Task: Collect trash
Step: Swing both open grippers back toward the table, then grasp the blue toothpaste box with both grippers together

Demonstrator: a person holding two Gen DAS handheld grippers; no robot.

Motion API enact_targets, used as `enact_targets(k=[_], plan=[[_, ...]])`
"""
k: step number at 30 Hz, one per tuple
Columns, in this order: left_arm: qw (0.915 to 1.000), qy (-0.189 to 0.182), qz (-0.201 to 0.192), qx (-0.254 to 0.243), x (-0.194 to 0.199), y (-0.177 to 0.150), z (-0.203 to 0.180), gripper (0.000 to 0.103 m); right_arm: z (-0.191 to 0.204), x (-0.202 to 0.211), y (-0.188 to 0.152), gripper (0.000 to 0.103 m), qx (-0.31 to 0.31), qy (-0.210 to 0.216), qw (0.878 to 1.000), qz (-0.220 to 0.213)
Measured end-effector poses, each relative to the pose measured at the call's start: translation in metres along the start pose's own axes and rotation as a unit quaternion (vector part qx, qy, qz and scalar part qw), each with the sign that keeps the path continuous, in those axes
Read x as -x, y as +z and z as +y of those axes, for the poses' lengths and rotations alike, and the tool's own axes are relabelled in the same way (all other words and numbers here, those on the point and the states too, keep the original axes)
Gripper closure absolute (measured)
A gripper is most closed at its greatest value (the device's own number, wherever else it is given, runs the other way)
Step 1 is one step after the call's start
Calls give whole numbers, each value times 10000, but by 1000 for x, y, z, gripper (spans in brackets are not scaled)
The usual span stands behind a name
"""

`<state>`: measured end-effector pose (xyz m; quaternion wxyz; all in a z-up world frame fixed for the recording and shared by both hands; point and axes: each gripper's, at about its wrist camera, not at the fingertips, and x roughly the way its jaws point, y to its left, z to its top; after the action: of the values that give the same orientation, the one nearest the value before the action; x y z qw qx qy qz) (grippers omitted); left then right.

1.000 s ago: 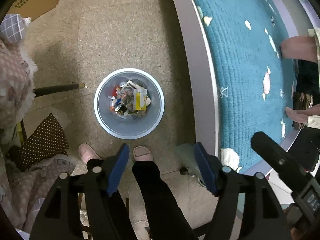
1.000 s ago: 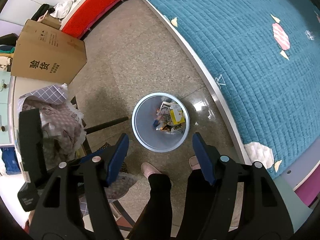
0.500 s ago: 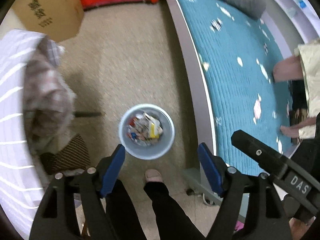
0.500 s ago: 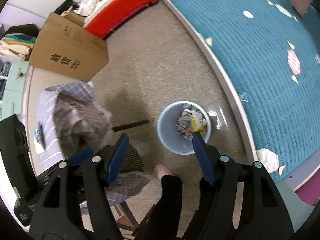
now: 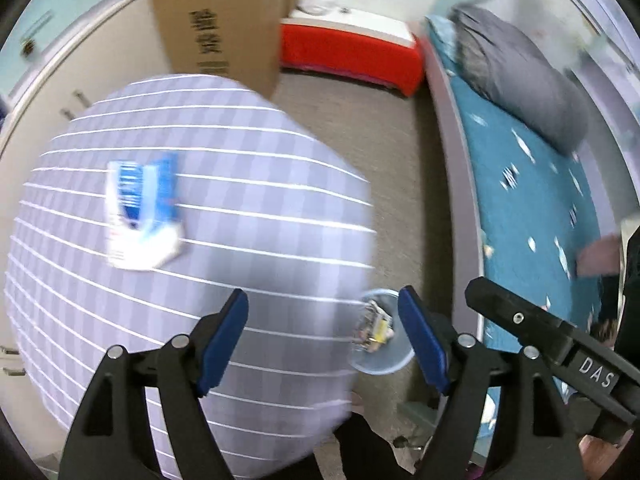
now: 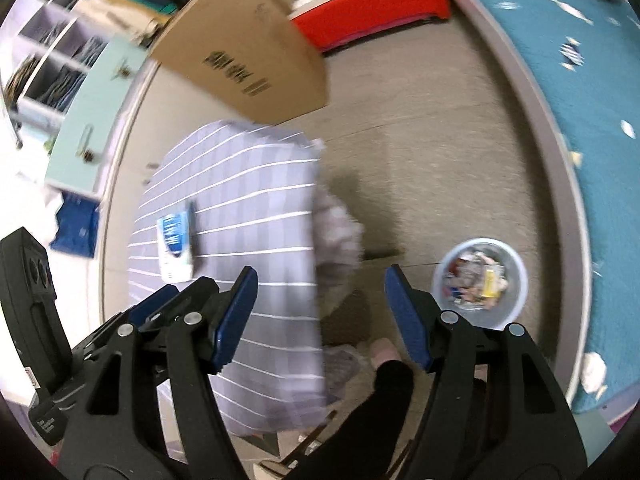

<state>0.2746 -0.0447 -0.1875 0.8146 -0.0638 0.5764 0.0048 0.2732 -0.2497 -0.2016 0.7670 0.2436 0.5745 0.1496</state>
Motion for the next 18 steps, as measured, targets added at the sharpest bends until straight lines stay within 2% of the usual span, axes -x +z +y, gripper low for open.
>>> enact_targets(k=[6, 8, 12, 16, 18], plan=[[9993, 154, -21, 338, 8, 27, 108, 27, 72, -52, -1, 38, -9, 289, 9989, 378], [9993, 91, -69, 362, 6, 34, 139, 27, 89, -70, -5, 38, -181, 359, 9979, 506], [9997, 17, 92, 219, -10, 46, 181, 27, 107, -111, -17, 38, -805, 490, 9922, 812], [9984, -79, 334, 444, -30, 46, 214, 27, 131, -133, -21, 38, -603, 243, 9949, 776], [9968, -265, 391, 640, -40, 44, 221, 27, 139, -141, -17, 38, -491, 127, 9959, 753]])
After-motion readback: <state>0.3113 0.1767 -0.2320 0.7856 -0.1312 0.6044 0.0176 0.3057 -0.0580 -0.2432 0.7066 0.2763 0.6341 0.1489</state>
